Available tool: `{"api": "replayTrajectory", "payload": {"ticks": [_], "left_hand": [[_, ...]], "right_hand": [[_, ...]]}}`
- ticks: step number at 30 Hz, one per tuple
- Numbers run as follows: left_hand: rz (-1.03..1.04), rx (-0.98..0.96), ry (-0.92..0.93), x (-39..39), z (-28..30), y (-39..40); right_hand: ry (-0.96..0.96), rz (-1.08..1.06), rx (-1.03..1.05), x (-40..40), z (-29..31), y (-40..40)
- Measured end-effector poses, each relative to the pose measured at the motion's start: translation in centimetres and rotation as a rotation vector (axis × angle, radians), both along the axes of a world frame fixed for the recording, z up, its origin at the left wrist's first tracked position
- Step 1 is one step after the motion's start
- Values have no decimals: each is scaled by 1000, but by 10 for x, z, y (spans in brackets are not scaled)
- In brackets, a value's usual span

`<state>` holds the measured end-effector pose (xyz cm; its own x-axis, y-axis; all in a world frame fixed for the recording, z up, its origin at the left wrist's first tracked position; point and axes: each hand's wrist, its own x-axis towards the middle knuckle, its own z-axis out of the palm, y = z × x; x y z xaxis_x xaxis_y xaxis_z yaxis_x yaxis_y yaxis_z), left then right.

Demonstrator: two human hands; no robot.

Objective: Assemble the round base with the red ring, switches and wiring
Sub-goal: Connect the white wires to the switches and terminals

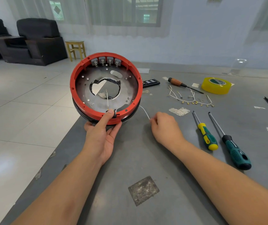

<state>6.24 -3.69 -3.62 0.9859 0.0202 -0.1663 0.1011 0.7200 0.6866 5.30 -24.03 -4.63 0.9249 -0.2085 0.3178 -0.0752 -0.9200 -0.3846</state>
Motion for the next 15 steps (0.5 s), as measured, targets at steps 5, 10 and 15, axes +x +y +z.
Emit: {"api": "replayTrajectory", "payload": {"ticks": [5,10,15], "left_hand": [[36,-5,1,-1,0,0],[65,18,-27,-1,1,5],[61,60,-48,-2,0,2]], "right_hand": [[-76,54,956,-4,7,-1],[-63,217,1629,-10,17,12],[-11,295,1767,-17,24,21]]}}
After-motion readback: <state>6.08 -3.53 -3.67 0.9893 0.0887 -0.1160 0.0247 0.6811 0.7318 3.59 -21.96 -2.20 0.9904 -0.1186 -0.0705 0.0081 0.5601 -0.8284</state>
